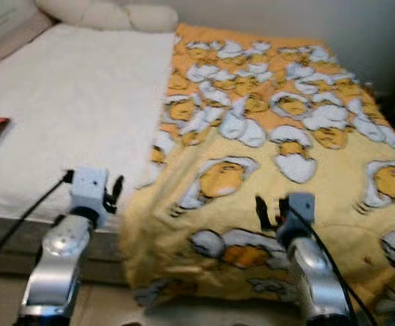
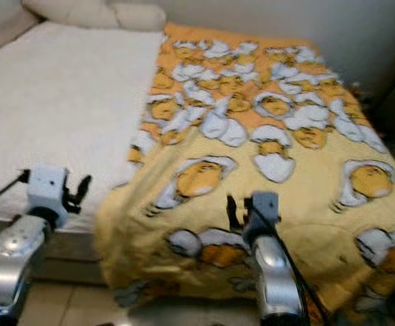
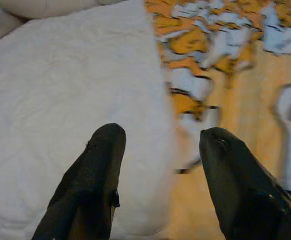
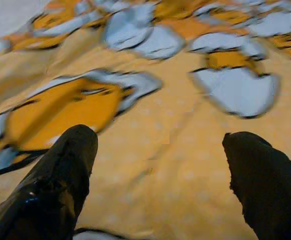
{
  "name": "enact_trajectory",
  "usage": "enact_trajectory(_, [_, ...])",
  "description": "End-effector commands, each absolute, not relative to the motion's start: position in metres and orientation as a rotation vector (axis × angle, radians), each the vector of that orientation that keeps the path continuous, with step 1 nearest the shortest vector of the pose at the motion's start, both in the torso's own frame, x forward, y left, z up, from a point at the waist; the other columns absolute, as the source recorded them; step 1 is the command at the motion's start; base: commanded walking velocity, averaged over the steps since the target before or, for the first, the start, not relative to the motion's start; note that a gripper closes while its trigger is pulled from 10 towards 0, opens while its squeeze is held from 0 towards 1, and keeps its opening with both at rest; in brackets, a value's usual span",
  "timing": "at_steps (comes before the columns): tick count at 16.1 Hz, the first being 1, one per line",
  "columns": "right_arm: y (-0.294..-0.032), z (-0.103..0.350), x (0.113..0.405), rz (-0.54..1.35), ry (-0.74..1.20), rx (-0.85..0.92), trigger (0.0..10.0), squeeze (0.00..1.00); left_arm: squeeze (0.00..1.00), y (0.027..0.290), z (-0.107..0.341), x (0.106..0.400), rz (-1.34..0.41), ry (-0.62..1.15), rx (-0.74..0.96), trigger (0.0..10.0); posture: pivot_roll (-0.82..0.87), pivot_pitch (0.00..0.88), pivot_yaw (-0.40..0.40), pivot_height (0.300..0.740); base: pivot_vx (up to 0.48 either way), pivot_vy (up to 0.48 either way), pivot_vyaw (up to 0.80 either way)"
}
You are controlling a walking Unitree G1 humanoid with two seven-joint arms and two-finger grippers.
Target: Clean up the room
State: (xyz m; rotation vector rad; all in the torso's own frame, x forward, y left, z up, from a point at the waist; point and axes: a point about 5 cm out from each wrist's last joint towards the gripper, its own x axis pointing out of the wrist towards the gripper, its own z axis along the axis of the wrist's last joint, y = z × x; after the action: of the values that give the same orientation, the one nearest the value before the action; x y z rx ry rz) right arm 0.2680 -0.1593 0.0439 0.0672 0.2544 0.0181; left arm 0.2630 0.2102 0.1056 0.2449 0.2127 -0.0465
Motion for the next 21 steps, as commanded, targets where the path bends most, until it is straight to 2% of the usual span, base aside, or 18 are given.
enact_trajectory(1, [-0.173,0.036,0.261,-0.04,0.285,0.086,10.0,0.0,0.0,0.198,0.103,0.266,-0.089,0.214,0.241,10.0,0.05,0.0,-0.04,0.74,0.0,-0.326,-0.8])
enact_trajectory(12, [-0.175,0.041,0.266,-0.045,0.269,0.056,10.0,0.0,0.0,0.196,0.102,0.266,-0.073,0.203,0.214,10.0,0.03,0.0,-0.035,0.74,0.0,-0.325,-0.76])
enact_trajectory(15, [-0.17,0.044,0.267,-0.03,0.263,0.053,10.0,0.0,0.0,0.193,0.102,0.268,-0.078,0.187,0.213,10.0,0.02,0.0,-0.04,0.74,0.0,-0.32,0.0])
enact_trajectory(16, [-0.169,0.044,0.268,-0.028,0.263,0.051,10.0,0.0,0.0,0.193,0.106,0.272,-0.064,0.165,0.168,10.0,0.03,0.0,-0.038,0.74,0.0,0.0,0.0])
enact_trajectory(21, [-0.167,0.043,0.271,-0.032,0.273,0.061,10.0,0.0,0.0,0.185,0.114,0.277,-0.137,0.116,0.152,10.0,0.03,0.0,-0.054,0.74,0.0,0.0,-0.1])
